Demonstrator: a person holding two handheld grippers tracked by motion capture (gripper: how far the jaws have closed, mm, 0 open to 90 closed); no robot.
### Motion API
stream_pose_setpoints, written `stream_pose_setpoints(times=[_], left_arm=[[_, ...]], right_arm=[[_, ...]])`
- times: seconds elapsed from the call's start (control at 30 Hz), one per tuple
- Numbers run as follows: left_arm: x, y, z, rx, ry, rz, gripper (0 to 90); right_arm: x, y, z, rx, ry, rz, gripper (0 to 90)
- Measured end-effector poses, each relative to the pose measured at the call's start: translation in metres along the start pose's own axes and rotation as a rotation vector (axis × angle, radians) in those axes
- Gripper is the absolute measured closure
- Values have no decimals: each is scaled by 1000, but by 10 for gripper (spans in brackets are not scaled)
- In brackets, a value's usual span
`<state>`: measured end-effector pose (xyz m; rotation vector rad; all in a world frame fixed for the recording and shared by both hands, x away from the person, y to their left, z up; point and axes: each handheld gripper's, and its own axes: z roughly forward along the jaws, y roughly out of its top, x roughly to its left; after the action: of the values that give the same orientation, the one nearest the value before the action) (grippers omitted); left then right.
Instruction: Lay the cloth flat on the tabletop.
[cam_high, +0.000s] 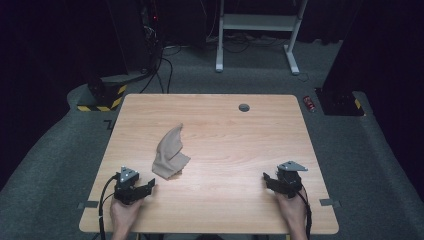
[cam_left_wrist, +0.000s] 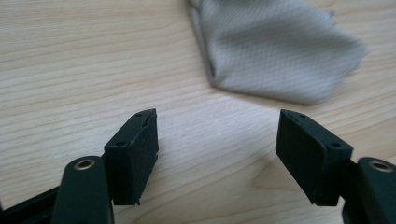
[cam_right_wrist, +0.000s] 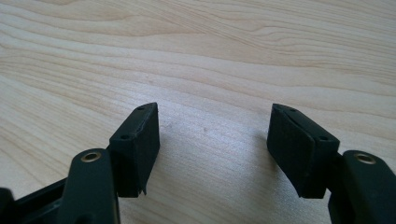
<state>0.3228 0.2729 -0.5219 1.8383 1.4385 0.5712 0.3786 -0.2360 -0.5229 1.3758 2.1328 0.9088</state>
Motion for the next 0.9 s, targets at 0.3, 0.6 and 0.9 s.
stream_pose_setpoints(times=[0.3,0.6,0.9], left_arm=[[-12,15,5,-5,-34,20,293],[-14,31,14,9,-57,27,296],[-20,52,20,0,-70,40,291]], right_arm=[[-1,0,0,-1,-23,21,334],[-2,0,0,1,-32,30,326],[-2,0,0,0,-32,30,326]])
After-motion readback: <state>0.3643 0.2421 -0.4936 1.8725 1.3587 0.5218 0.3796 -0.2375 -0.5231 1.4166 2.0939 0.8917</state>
